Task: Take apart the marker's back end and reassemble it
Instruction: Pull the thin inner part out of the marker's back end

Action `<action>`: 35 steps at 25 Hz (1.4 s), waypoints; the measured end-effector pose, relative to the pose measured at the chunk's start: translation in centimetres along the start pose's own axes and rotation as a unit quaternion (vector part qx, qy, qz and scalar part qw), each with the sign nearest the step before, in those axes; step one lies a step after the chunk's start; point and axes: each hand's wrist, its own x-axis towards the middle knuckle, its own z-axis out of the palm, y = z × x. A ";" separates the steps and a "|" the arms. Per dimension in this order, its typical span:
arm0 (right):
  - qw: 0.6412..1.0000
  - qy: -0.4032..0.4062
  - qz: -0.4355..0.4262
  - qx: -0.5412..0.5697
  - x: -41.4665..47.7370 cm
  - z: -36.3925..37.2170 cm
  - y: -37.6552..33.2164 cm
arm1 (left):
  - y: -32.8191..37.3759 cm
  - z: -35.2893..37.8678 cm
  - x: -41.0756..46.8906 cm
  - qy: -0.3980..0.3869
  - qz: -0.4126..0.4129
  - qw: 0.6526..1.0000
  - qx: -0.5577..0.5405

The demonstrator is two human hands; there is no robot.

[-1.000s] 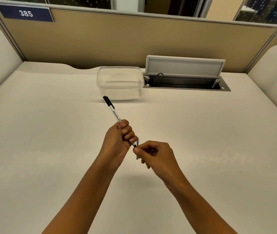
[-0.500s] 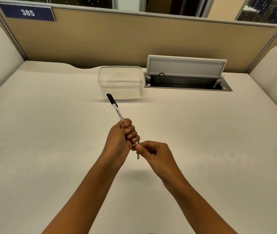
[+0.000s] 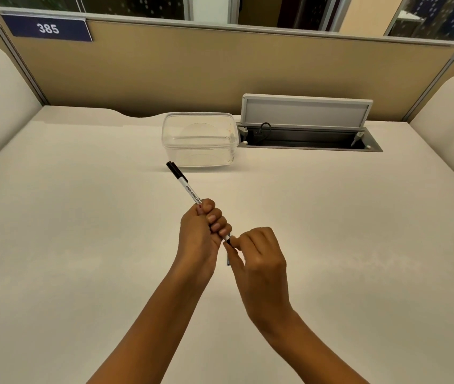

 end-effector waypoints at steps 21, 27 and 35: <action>0.999 -0.023 0.015 0.018 0.3 0.2 -0.5 | 1.5 -0.1 0.3 -0.011 -0.020 0.999 -0.043; 0.962 -0.104 0.157 0.199 1.6 -1.1 -0.5 | 1.2 -0.2 0.4 -0.016 -0.025 0.999 -0.041; 0.720 -0.299 0.399 0.482 3.8 -2.3 1.0 | 1.6 -0.4 0.4 -0.061 -0.063 0.995 -0.037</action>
